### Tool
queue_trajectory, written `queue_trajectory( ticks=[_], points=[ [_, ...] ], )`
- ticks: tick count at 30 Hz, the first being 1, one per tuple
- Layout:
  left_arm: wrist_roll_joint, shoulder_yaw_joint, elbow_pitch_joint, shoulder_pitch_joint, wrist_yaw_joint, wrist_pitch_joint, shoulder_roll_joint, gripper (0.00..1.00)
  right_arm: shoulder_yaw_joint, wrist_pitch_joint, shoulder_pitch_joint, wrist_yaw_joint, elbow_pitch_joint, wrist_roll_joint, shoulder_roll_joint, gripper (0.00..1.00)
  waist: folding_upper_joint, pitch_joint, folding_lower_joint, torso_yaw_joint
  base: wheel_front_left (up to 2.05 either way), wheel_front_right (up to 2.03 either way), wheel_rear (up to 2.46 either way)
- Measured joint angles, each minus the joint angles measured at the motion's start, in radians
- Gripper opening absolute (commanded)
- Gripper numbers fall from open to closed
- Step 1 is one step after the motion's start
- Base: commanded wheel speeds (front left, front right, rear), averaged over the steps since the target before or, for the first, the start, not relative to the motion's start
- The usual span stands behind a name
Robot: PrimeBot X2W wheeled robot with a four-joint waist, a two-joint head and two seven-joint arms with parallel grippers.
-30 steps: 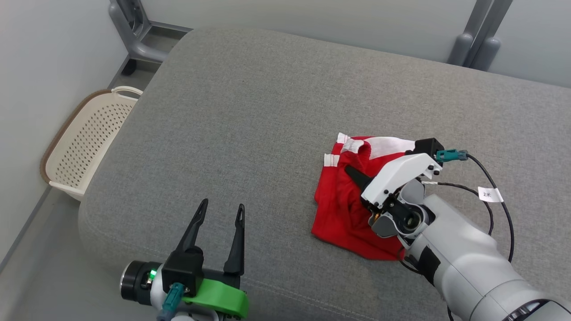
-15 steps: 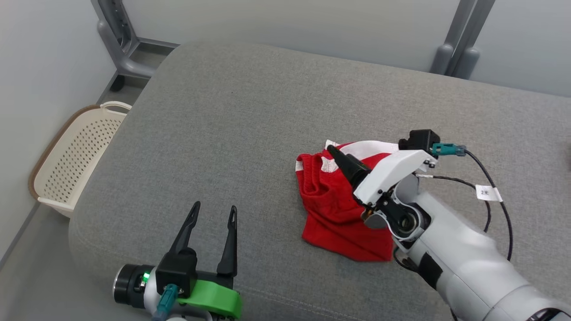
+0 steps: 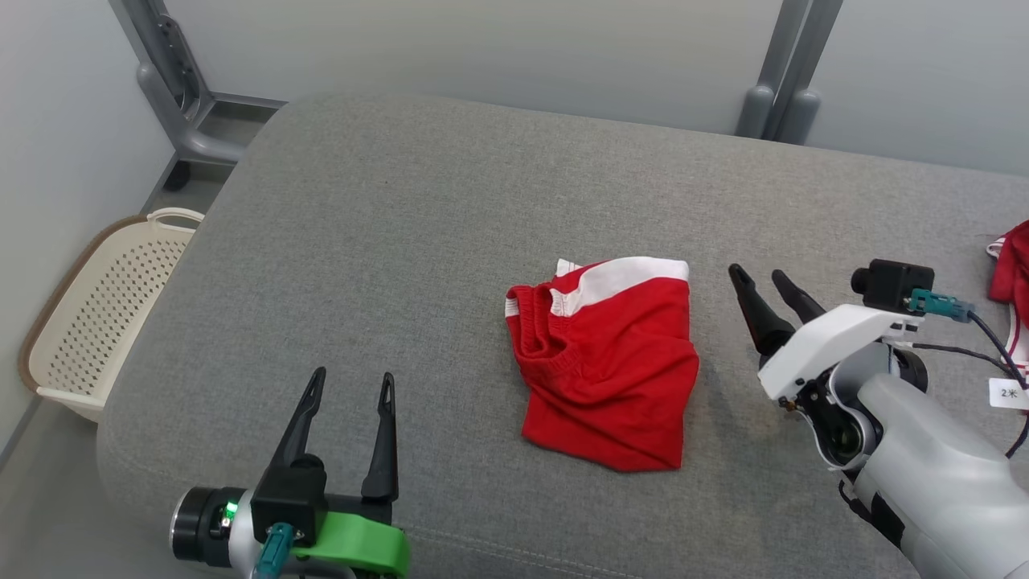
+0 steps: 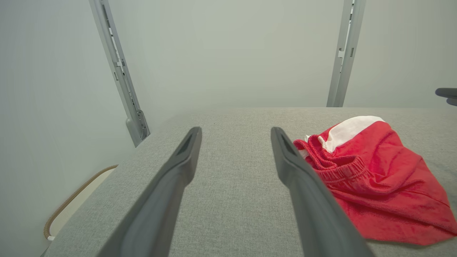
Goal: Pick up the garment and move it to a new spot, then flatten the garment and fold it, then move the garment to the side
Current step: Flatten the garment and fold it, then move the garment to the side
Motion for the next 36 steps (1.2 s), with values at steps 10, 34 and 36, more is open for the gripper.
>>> queue_trajectory(
  ticks=[10,34,36],
  points=[
    [0.008,0.014,-0.010,0.006,-0.010,0.000,0.000,1.00,-0.023,0.056,0.021,0.000,0.120,0.020,0.034,1.00,0.0000,0.023,0.0000,-0.001,0.00,0.00,0.00],
    [-0.022,-0.037,-0.002,-0.019,0.003,0.000,0.000,1.00,0.001,0.326,-0.062,0.000,0.265,0.167,0.133,1.00,0.0000,0.083,0.0000,0.075,0.00,0.00,0.00],
    [-0.024,-0.039,-0.001,-0.021,0.004,0.000,0.000,1.00,0.005,0.330,-0.063,0.000,0.263,0.168,0.132,1.00,0.0000,0.085,0.0000,0.076,0.00,0.00,0.00]
  ],
)
